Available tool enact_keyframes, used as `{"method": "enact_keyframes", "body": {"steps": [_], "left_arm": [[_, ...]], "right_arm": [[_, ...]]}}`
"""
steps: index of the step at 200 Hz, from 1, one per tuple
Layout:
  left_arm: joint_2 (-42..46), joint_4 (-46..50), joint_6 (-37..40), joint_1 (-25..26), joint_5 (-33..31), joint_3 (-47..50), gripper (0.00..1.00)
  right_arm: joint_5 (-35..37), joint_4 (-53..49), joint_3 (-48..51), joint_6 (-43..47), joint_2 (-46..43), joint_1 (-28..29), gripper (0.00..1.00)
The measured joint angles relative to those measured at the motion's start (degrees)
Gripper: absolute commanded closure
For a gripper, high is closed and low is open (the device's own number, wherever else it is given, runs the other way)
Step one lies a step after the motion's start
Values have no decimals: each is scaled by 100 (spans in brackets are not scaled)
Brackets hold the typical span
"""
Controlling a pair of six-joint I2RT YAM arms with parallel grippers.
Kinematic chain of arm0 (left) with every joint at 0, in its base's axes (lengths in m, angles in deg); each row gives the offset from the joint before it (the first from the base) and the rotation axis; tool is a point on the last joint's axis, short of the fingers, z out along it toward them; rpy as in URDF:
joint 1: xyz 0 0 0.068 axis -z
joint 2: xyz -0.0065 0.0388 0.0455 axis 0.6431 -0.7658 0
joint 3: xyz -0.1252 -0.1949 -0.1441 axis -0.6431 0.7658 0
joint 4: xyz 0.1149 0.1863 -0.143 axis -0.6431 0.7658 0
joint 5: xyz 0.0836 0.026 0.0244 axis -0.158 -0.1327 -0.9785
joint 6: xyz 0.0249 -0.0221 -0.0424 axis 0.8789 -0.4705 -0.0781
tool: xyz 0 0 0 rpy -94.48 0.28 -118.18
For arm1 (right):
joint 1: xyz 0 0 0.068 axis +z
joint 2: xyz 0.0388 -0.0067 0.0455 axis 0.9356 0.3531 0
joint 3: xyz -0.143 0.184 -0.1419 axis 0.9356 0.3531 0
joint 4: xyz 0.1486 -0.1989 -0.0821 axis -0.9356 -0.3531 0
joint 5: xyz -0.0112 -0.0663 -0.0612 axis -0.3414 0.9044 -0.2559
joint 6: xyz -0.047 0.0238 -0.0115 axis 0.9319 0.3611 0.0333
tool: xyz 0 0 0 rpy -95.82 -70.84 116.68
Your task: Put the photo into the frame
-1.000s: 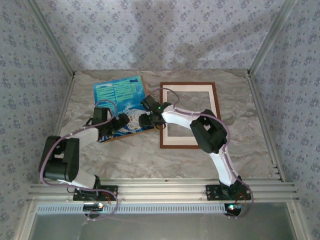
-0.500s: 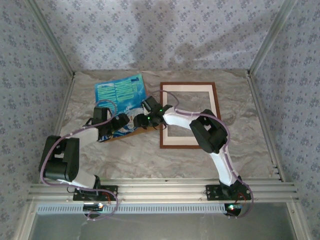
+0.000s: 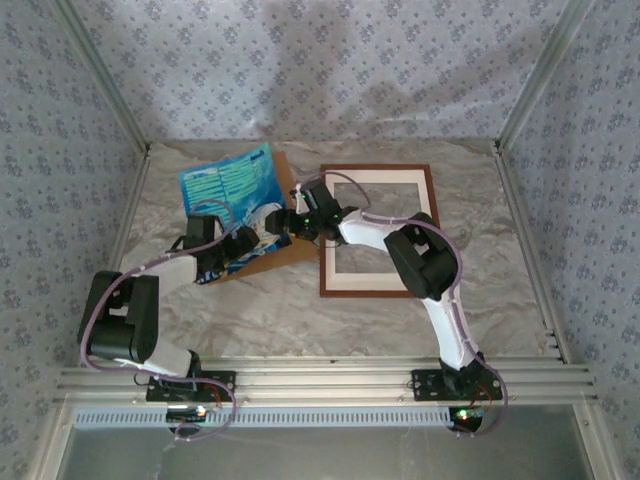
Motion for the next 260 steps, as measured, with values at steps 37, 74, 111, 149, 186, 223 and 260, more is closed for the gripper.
{"method": "enact_keyframes", "body": {"steps": [37, 74, 111, 149, 186, 223, 260], "left_arm": [[0, -2, 2, 0, 0, 0, 1], [0, 0, 0, 0, 0, 0, 1], [0, -2, 0, 0, 17, 0, 1], [0, 0, 20, 0, 22, 0, 1], [0, 2, 22, 0, 22, 0, 1], [0, 4, 24, 0, 22, 0, 2], [2, 17, 42, 0, 20, -4, 1]], "right_arm": [[-295, 313, -177, -122, 221, -4, 11], [-518, 297, -640, -111, 507, -94, 11], [-645, 44, -1412, 35, 833, -195, 12], [-671, -168, -2000, 125, 1113, -214, 14], [-743, -382, -2188, 168, 1261, -214, 24], [-739, -555, -2186, 192, 1261, -238, 41], [-636, -581, -1867, 144, 1187, -332, 68]]}}
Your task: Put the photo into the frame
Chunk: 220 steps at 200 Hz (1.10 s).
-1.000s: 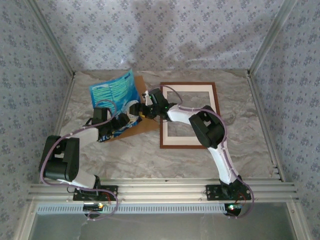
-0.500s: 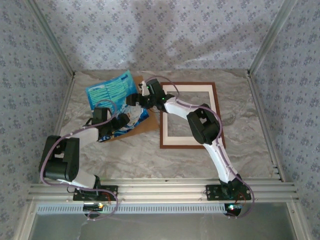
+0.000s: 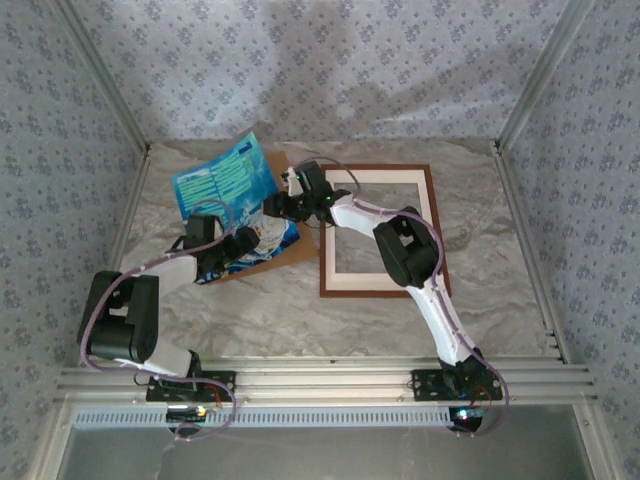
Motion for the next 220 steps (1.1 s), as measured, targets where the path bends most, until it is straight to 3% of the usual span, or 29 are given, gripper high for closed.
{"method": "enact_keyframes", "body": {"steps": [35, 54, 109, 129, 161, 220], "left_arm": [[26, 118, 26, 0, 2, -31, 2], [107, 310, 24, 7, 24, -42, 2], [717, 1375, 240, 221, -76, -446, 1], [1064, 1648, 590, 730, -457, -769, 1], [1381, 1792, 1241, 2028, -1375, -1117, 1], [916, 1757, 2190, 3797, -2704, -1167, 2]], "right_arm": [[101, -101, 501, -37, -278, -144, 94], [105, -116, 743, -57, -531, -184, 100], [155, -129, 1692, -50, -1694, -317, 100], [254, -149, 2124, -76, -2216, -442, 100], [503, -275, 2750, -184, -2946, -651, 100], [817, -612, 3104, -356, -3191, -734, 100]]}}
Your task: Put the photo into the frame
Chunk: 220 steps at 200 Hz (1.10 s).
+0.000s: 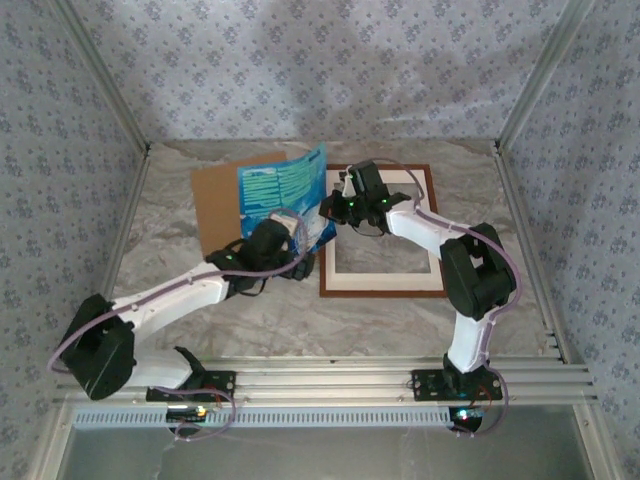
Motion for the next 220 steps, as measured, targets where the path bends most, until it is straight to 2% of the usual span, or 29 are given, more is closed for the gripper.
{"method": "enact_keyframes", "body": {"steps": [37, 61, 97, 153, 203, 220], "left_arm": [[-671, 66, 535, 855, -688, -345, 1], [-1069, 114, 767, 914, -1248, -629, 3], [-1486, 76, 1185, 892, -1926, -767, 12], [-1663, -31, 1604, 892, -2240, -809, 44], [-1744, -46, 1700, 894, -2035, -868, 63], [-1759, -42, 1714, 894, -1917, -881, 75]], "right_arm": [[39, -50, 116, -155, -4, -11, 100], [35, -48, 118, -240, -24, -22, 100], [13, -46, 131, -278, -50, -22, 100], [-28, -44, 205, -297, -48, -20, 100], [-28, -48, 212, -299, -48, -22, 98], [-42, -50, 210, -299, -48, -26, 94]]}}
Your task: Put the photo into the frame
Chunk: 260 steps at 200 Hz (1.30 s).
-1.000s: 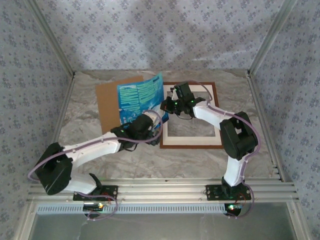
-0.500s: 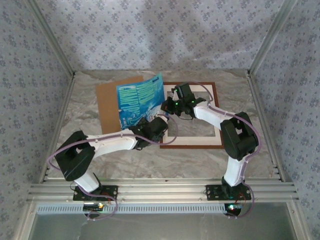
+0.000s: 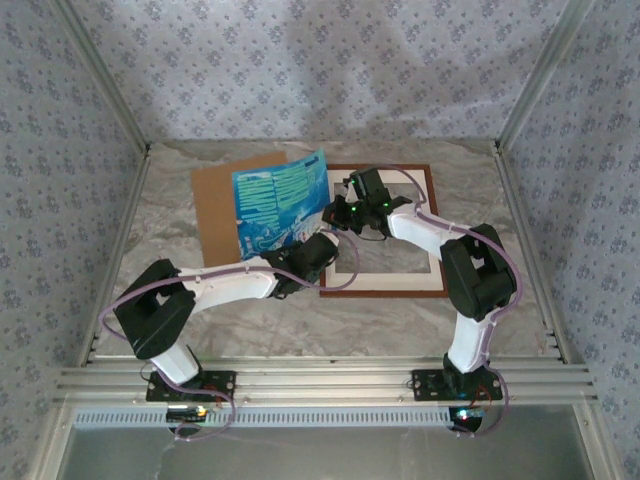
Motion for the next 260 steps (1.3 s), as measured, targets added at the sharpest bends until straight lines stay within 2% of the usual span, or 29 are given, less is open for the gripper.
{"method": "enact_keyframes", "body": {"steps": [10, 21, 58, 96, 128, 181, 224, 260], "left_arm": [[-35, 0, -44, 0, 90, -20, 87], [-68, 9, -48, 0, 188, -42, 94], [-90, 31, -94, -2, 404, -105, 100], [-87, 98, -116, -2, 439, -214, 100], [13, 398, -243, -125, 474, -544, 100], [680, 369, -715, -824, 1207, -1504, 100], [1056, -704, -1609, -1086, 1993, -1980, 100], [1344, -1939, -3145, -1499, 2122, -1220, 100]], "right_arm": [[-11, -17, -2, 2, 0, -15, 90], [-26, -35, -9, -2, 0, -35, 83], [-129, -214, -144, 4, 0, -238, 53], [-164, -415, -278, 103, -146, -767, 37], [-44, -669, -249, 267, -686, -1381, 32], [87, -643, 525, 400, -1805, -2243, 30], [129, -697, 1010, 483, -2020, -2374, 28], [35, -577, 1331, 479, -2162, -2374, 27]]}}
